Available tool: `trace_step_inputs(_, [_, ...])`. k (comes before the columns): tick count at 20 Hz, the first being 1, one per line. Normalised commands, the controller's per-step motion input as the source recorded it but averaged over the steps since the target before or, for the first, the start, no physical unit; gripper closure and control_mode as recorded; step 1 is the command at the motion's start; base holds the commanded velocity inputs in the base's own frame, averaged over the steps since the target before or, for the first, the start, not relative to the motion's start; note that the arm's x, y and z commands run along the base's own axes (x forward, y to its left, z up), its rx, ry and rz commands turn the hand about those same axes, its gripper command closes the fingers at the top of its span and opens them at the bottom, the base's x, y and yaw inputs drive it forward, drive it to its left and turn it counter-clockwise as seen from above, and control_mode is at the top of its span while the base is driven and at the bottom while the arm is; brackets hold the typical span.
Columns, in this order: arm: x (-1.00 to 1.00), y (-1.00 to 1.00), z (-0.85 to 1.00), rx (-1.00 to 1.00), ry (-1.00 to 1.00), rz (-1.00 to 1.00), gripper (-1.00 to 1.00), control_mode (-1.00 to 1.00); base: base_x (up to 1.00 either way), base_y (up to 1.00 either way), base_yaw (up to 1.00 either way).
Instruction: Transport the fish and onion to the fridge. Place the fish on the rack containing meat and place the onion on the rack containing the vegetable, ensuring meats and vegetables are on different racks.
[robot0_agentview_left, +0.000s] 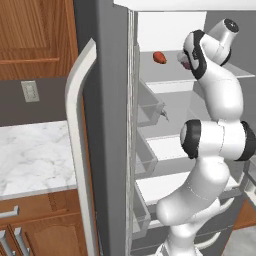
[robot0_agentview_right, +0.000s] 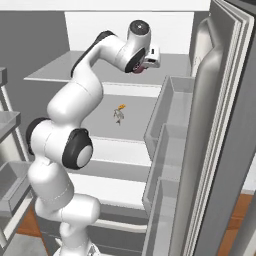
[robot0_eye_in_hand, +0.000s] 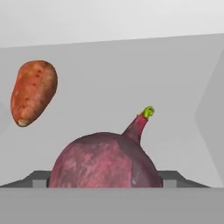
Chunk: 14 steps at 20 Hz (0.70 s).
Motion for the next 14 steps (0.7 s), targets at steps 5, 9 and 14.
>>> trace_step_inputs(5, [0.37,0.28,-0.77,0.01,0.0,0.0,-1.0,-1.0,0.0,0.0,0.0])
trace_step_inputs(9, [0.22,0.38,-0.36,0.0,-0.05,0.0,-1.0,-1.0,0.0,0.0,0.0])
trace_step_inputs(14, [0.0,0.2,-0.13,0.0,-0.05,0.0,-1.0,-1.0,0.0,0.0,0.0])
